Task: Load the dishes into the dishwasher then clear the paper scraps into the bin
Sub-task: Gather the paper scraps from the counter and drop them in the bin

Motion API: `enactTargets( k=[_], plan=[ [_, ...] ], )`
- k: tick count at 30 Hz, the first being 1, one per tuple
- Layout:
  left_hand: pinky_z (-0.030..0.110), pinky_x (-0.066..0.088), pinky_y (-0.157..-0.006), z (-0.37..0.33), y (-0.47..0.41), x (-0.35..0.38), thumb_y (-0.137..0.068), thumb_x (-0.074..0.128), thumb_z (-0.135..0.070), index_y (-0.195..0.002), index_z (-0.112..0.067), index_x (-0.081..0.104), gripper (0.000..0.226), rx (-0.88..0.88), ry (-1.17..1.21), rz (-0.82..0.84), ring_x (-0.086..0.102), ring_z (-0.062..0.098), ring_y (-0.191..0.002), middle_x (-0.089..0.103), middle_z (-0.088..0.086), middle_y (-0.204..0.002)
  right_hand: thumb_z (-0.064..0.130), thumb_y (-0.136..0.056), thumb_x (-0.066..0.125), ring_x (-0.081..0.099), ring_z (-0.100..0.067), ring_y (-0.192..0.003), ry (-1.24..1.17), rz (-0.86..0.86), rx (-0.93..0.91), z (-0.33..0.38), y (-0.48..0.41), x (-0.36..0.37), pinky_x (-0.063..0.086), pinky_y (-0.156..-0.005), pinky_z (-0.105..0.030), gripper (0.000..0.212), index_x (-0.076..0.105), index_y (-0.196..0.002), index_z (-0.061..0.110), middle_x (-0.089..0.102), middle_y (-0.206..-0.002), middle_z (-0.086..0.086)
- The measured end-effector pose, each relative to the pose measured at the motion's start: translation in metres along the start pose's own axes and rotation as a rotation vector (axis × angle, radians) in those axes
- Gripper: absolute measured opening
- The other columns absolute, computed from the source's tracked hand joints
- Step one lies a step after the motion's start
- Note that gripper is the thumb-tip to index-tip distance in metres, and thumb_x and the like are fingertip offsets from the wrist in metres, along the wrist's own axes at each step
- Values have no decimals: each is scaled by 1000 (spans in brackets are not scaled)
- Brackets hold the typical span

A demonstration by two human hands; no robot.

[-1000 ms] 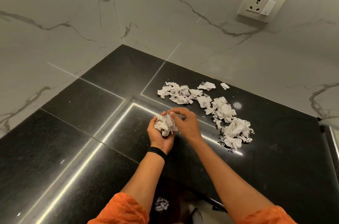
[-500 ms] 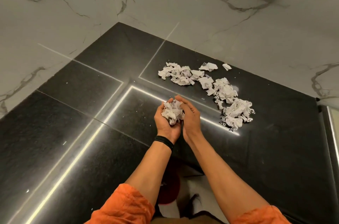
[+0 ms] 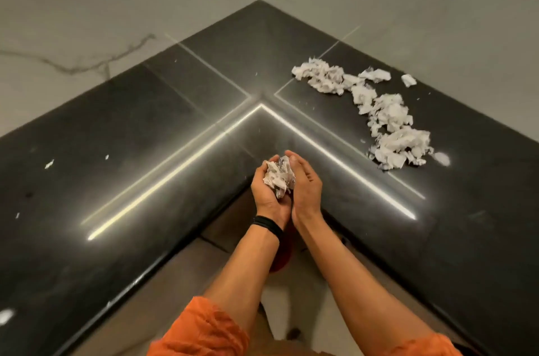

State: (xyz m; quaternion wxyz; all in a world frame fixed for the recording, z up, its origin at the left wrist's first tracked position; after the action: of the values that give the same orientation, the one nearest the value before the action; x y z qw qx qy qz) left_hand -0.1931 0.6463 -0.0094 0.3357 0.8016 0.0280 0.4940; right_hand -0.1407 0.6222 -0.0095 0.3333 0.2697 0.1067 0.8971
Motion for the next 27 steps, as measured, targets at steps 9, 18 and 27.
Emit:
enactTargets(
  k=[9,18,27],
  plan=[
    [33,55,-76,41,40,-121,-101,45,-23,-100,-11,64,23,4,-39,-320,69,23,-77,72,11,-87,11,-98,63,68,-32,-113,76,-55,253,-99,59,-76,53,-100,-46,19,74,-113,9,74,-114,-13],
    [34,55,-74,92,-76,-301,-106,38,-32,-103,-12,68,36,-119,-189,-634,68,25,-89,71,12,-98,14,-96,63,67,-28,-110,294,-269,439,-281,-7,-150,54,-99,-45,19,68,-113,16,71,-116,-10],
    [37,55,-93,130,-163,-417,-106,40,-31,-140,-9,55,43,-77,-335,-516,63,31,-116,63,18,-134,26,-101,58,66,-28,-113,187,-322,557,-407,-65,-215,55,-99,-42,34,62,-131,12,70,-122,-10]
  ],
)
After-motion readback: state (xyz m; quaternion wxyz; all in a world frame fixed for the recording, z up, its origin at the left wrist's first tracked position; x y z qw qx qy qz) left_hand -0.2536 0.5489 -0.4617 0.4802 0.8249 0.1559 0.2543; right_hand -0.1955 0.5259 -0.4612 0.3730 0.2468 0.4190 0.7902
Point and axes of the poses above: each hand's wrist, its own y-axis away from the middle knuckle, its own x-axis out of the palm, z = x × y, the point moved 2 cm from there along -y, towards the middle knuckle
